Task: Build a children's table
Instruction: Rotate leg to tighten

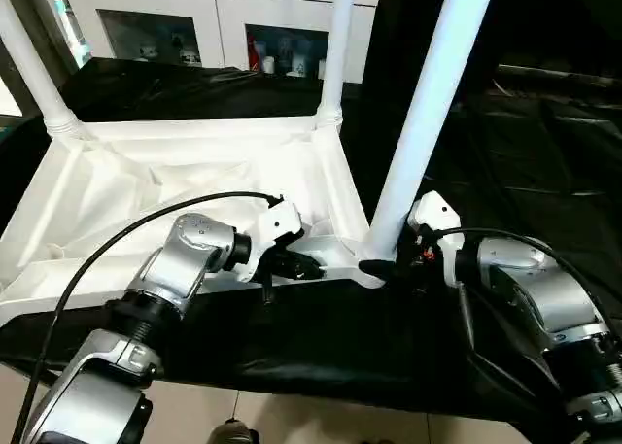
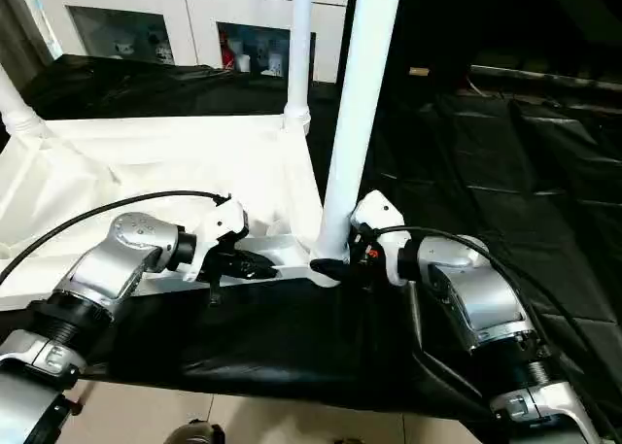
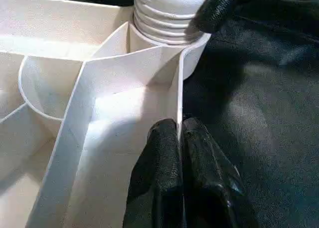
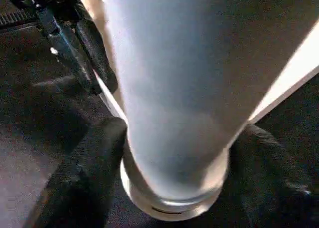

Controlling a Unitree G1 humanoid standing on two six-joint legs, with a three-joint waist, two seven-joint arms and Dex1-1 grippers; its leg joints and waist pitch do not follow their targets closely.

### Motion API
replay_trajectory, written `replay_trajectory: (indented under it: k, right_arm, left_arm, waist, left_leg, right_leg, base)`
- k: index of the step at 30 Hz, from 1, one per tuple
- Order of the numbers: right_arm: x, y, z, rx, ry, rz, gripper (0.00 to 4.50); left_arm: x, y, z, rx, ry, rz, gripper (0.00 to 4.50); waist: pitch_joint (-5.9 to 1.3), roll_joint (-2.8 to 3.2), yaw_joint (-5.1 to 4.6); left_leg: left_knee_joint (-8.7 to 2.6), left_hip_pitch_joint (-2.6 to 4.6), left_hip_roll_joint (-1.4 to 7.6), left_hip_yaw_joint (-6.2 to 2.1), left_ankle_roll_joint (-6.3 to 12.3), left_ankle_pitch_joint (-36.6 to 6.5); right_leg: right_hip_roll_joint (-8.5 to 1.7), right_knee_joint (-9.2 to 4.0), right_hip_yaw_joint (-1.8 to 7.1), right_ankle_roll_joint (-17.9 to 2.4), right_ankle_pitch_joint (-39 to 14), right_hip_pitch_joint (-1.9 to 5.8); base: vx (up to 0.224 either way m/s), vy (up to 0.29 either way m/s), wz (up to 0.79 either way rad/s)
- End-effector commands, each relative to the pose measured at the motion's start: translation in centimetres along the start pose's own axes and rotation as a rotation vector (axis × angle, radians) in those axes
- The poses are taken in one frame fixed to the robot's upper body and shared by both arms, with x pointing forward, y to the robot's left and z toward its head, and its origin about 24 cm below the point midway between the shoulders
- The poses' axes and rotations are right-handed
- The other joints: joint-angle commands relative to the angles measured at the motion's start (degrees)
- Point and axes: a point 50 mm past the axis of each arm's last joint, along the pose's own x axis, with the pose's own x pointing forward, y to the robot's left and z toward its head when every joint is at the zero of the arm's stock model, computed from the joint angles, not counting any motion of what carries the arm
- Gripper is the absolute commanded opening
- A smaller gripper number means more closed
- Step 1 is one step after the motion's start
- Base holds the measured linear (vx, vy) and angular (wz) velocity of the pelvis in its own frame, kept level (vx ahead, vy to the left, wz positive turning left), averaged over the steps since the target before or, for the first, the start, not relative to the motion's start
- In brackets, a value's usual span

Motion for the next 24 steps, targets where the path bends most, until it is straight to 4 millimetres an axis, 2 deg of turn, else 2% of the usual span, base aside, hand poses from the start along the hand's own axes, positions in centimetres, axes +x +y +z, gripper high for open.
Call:
replay_trajectory:
  k: [1,13,16,17,18,21,22,23,24]
  right_arm:
    - [0.1,0.2,-0.1,-0.004,0.013,0.021,2.88]
    - [0.4,0.4,-0.5,0.018,0.008,0.009,2.70]
    - [1.4,-0.9,-1.3,0.111,-0.033,-0.210,2.69]
    - [1.4,-0.9,-1.3,0.111,-0.033,-0.210,2.69]
    - [1.7,-1.2,-1.5,0.149,-0.043,-0.270,2.69]
    - [3.7,-2.0,-2.5,0.337,-0.068,-0.526,2.69]
    - [4.3,-1.9,-2.7,0.378,-0.063,-0.578,2.69]
    - [4.8,-1.9,-2.6,0.395,-0.063,-0.614,2.69]
    - [6.2,-1.5,-2.0,0.427,-0.080,-0.657,2.69]
  left_arm:
    - [0.5,-0.6,1.2,0.035,-0.063,-0.060,0.00]
    - [0.5,-0.4,1.1,0.026,-0.060,-0.037,0.00]
    - [1.0,0.7,1.2,-0.009,-0.063,0.108,0.00]
    - [1.0,0.7,1.2,-0.009,-0.063,0.108,0.00]
    - [1.2,1.0,1.3,-0.019,-0.067,0.145,0.00]
    - [2.7,2.3,1.9,-0.099,-0.087,0.332,0.00]
    - [3.2,2.5,2.1,-0.122,-0.090,0.372,0.00]
    - [3.6,2.6,2.3,-0.142,-0.092,0.400,0.00]
    - [4.8,2.5,3.1,-0.159,-0.103,0.418,0.00]
  waist:
    - [-3.83,-0.72,-0.24]
    - [-4.13,-0.72,-0.18]
    - [-4.15,-0.71,-0.55]
    - [-4.15,-0.71,-0.55]
    - [-4.15,-0.83,-0.82]
    - [-4.08,-0.45,-1.47]
    - [-4.18,-0.58,-1.63]
    - [-4.16,-0.61,-1.58]
    - [-4.22,-0.28,-1.76]
  left_leg:
    - [-3.92,1.06,0.67,0.26,1.56,-13.6]
    - [-3.75,1.07,0.65,0.29,1.72,-12.4]
    - [-3.82,0.97,0.51,0.27,1.01,-12.9]
    - [-3.82,0.97,0.51,0.27,1.01,-12.9]
    - [-3.93,0.95,0.44,0.15,-0.04,-13.9]
    - [-4.03,1.19,0.24,0.21,-1.48,-15.8]
    - [-4.05,1.21,0.19,0.03,-2.00,-16.2]
    - [-4.10,1.12,0.17,-0.01,-2.01,-15.9]
    - [-4.02,1.07,0.17,0.05,-1.79,-15.6]
  right_leg:
    - [-1.70,-3.90,0.88,-11.6,-11.7,2.54]
    - [-1.71,-3.66,0.84,-12.1,-10.1,2.68]
    - [-1.76,-3.78,0.77,-12.0,-11.2,2.58]
    - [-1.76,-3.78,0.77,-12.0,-11.2,2.58]
    - [-1.78,-3.87,0.73,-11.5,-13.2,2.65]
    - [-1.68,-4.23,0.84,-10.9,-15.5,2.13]
    - [-1.72,-4.24,0.77,-10.6,-16.1,2.26]
    - [-1.73,-4.26,0.75,-10.4,-15.9,2.43]
    - [-1.73,-4.17,0.89,-10.3,-14.8,2.24]
  base:
    - [0.000,0.000,0.00]
    - [0.000,0.000,0.00]
    - [0.000,0.000,0.00]
    - [0.000,0.000,0.00]
    - [0.000,0.000,0.00]
    - [0.000,0.000,0.00]
    - [0.000,0.000,0.00]
    - [0.000,0.000,0.00]
    - [0.000,0.000,0.00]
